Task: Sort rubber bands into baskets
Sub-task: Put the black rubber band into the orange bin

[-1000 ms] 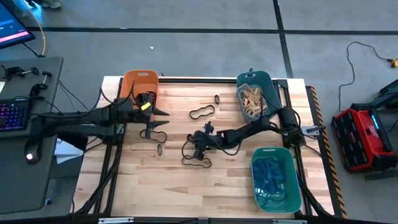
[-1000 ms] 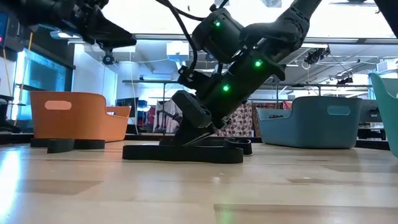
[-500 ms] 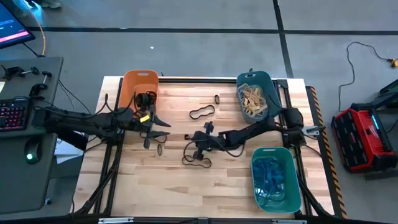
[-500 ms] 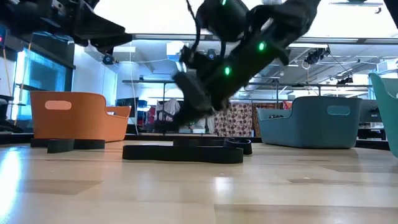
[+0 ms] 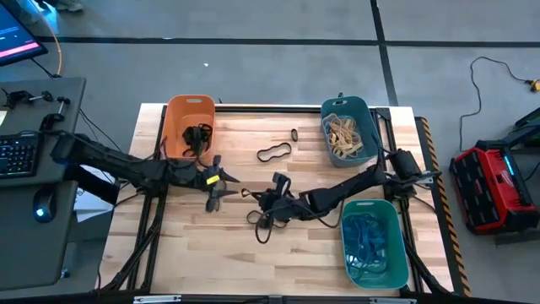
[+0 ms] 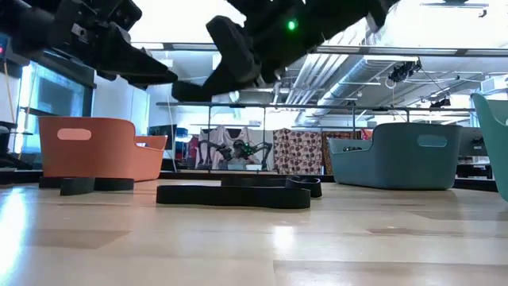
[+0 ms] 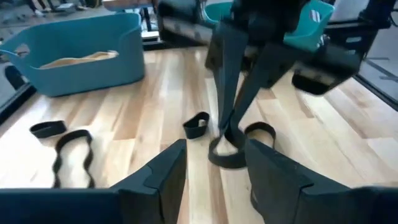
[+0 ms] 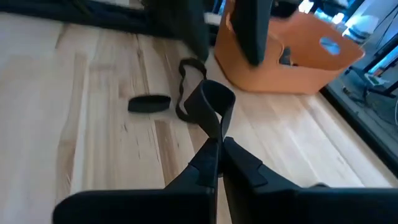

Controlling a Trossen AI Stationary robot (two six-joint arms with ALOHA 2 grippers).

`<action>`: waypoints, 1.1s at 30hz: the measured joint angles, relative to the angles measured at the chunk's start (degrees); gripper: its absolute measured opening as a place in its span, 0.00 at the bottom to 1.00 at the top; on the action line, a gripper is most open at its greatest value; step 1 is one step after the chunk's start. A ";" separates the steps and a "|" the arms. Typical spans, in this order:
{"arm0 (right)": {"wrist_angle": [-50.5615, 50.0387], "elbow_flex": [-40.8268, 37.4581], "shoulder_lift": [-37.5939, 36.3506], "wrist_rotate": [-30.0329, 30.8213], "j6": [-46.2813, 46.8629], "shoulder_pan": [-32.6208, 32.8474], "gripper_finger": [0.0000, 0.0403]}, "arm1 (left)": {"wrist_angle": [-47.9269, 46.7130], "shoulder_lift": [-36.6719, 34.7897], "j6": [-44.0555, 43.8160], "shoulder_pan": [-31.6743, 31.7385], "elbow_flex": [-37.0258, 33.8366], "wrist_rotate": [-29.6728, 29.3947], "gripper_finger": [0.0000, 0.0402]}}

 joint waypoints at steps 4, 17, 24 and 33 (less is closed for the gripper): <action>0.05 1.06 -0.02 1.54 -1.83 0.93 0.00 | 3.01 3.91 -1.19 -1.44 0.00 -0.96 0.45; 0.01 1.25 -0.02 4.57 -2.37 1.43 0.00 | 11.41 10.30 -5.48 -2.58 -0.02 -1.15 0.57; 0.11 1.25 -0.02 5.60 -2.37 1.41 0.00 | 12.12 12.20 -5.98 -2.60 -0.02 -1.12 0.57; 0.11 1.25 -0.02 4.14 -2.34 1.41 0.00 | 16.67 12.62 -8.41 -2.51 -0.02 -2.23 0.48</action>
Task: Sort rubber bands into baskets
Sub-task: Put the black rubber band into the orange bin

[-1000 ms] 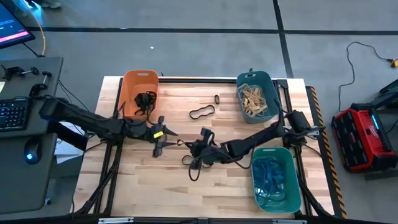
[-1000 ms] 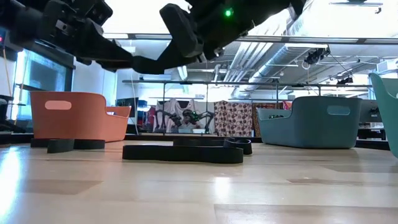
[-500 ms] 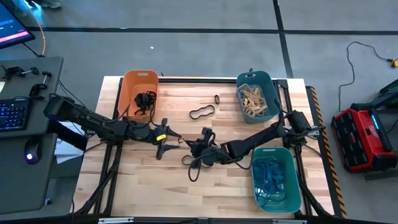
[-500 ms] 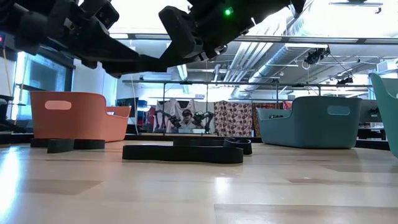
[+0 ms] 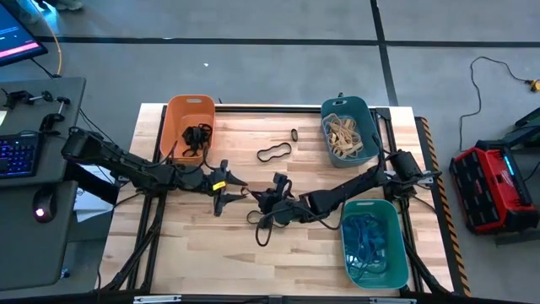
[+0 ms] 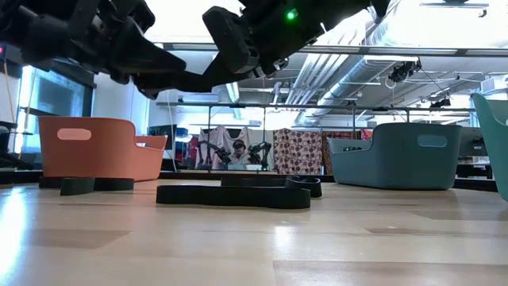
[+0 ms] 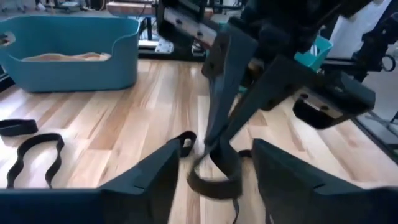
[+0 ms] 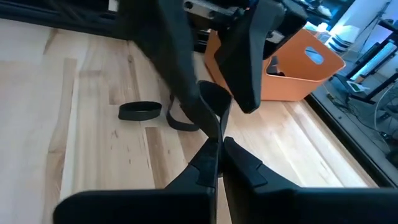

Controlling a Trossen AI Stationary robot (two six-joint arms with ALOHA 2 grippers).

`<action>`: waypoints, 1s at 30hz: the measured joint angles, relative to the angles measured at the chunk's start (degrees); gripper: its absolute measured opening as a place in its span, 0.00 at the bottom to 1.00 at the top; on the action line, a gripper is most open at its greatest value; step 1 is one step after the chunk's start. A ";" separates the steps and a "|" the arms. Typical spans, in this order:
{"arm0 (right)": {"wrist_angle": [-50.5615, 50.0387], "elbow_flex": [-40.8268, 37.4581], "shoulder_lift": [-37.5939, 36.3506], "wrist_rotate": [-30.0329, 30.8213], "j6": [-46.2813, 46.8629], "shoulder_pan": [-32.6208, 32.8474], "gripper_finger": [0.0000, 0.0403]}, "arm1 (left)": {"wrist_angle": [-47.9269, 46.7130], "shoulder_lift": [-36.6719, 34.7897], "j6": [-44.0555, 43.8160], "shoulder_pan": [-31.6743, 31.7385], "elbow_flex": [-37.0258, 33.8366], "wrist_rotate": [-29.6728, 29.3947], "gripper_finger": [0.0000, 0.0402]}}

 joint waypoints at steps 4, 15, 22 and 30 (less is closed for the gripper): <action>0.06 0.00 0.00 -0.67 -0.01 0.00 0.00 | -0.67 -0.04 0.01 0.00 0.02 0.05 0.31; 0.33 0.00 0.00 -0.62 0.95 -0.02 0.00 | -1.31 -0.04 3.01 -0.09 0.00 1.06 0.01; 0.53 0.00 0.00 -0.11 2.57 -0.04 0.14 | -2.53 -0.83 4.57 0.75 0.82 -2.51 0.00; 0.26 0.00 0.00 -0.01 3.48 -0.04 0.44 | -19.16 -3.67 7.19 4.57 9.20 -5.66 0.00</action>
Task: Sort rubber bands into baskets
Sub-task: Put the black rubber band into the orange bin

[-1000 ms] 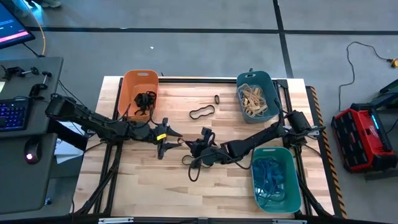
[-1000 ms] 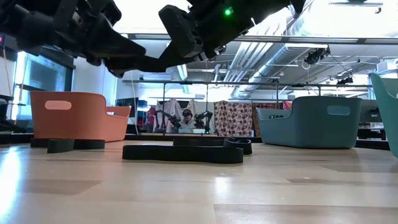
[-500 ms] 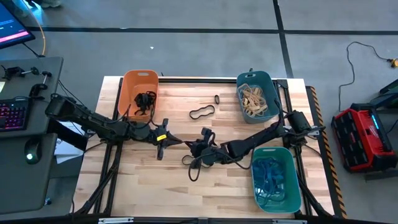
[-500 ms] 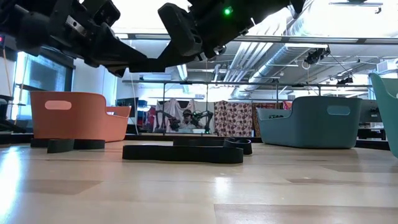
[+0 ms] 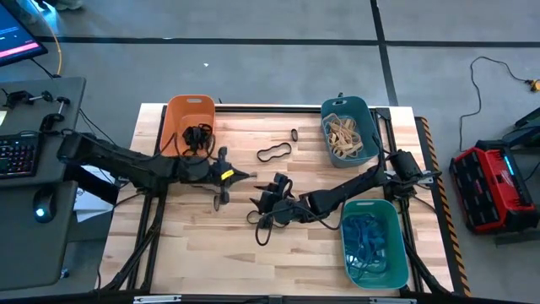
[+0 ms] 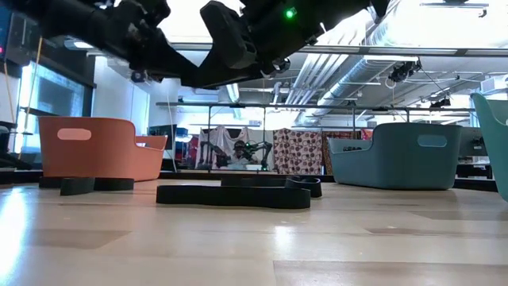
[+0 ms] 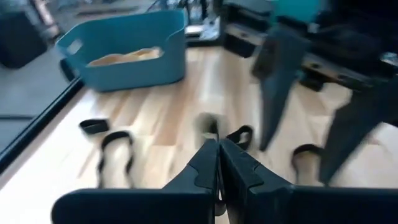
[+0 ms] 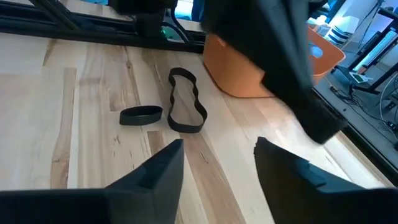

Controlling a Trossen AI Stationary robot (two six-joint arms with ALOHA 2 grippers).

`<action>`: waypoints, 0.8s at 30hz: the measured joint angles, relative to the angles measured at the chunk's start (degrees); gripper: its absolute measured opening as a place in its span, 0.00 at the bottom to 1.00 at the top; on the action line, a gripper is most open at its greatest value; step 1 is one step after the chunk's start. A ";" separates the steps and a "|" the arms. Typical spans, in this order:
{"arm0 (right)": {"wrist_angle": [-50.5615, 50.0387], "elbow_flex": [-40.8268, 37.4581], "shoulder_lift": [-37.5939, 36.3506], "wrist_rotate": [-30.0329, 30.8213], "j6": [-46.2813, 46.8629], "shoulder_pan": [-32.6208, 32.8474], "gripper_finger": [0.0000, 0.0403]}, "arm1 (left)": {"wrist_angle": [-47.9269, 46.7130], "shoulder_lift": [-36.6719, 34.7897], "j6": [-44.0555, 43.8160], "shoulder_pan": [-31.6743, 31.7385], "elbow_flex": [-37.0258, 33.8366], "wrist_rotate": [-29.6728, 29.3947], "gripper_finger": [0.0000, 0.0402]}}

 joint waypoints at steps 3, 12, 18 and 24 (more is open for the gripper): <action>-0.28 -0.02 0.00 0.00 0.01 0.00 0.49 | -9.08 -1.39 -0.01 2.17 3.80 -0.32 0.00; -5.24 -0.04 0.02 4.90 3.91 -0.48 0.49 | -37.83 -7.88 -2.94 10.21 11.76 -6.56 0.00; -7.84 -0.04 0.02 -3.42 9.25 -4.22 0.46 | -52.06 -11.43 -6.84 18.94 12.94 -8.66 0.00; -8.31 -0.04 0.02 -11.61 10.55 -8.82 0.38 | -57.92 -10.71 -7.26 28.95 12.87 -9.72 0.00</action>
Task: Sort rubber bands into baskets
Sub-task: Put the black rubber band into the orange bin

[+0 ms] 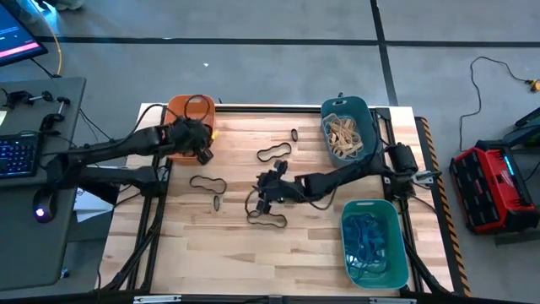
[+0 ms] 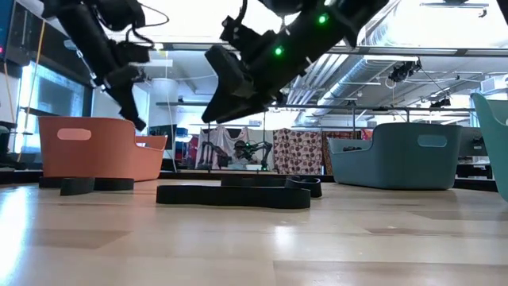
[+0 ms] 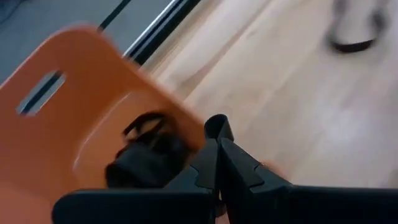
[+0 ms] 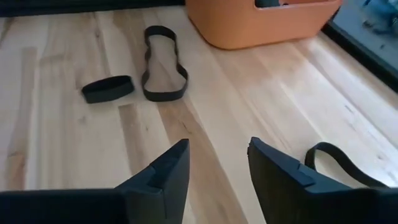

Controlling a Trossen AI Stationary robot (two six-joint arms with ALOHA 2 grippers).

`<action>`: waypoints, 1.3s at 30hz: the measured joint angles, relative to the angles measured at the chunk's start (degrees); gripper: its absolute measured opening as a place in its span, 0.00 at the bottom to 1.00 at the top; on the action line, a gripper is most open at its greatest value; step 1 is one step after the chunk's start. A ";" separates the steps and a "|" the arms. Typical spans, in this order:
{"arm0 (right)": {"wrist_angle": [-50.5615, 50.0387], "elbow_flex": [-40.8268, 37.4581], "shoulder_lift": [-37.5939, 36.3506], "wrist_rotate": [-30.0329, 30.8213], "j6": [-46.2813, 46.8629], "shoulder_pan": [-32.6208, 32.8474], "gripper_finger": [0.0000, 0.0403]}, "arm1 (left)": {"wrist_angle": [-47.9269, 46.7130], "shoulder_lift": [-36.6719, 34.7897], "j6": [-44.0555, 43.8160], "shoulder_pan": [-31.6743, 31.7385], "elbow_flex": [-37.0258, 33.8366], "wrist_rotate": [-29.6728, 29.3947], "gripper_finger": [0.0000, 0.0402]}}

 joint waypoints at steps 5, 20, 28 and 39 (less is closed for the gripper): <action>-1.49 0.00 0.00 -3.76 1.03 -3.78 0.37 | -1.02 1.70 1.49 7.05 -0.04 0.02 0.00; -15.00 0.00 0.00 -8.89 7.11 -14.74 0.37 | 0.21 8.37 7.63 16.45 -0.07 9.01 0.05; -19.46 0.00 0.00 -7.78 7.82 -20.11 0.37 | 2.11 8.06 8.62 15.79 -0.07 9.02 0.24; -25.42 0.00 0.00 -7.40 10.52 -26.37 0.37 | 6.92 1.66 8.72 12.73 -0.11 9.57 0.39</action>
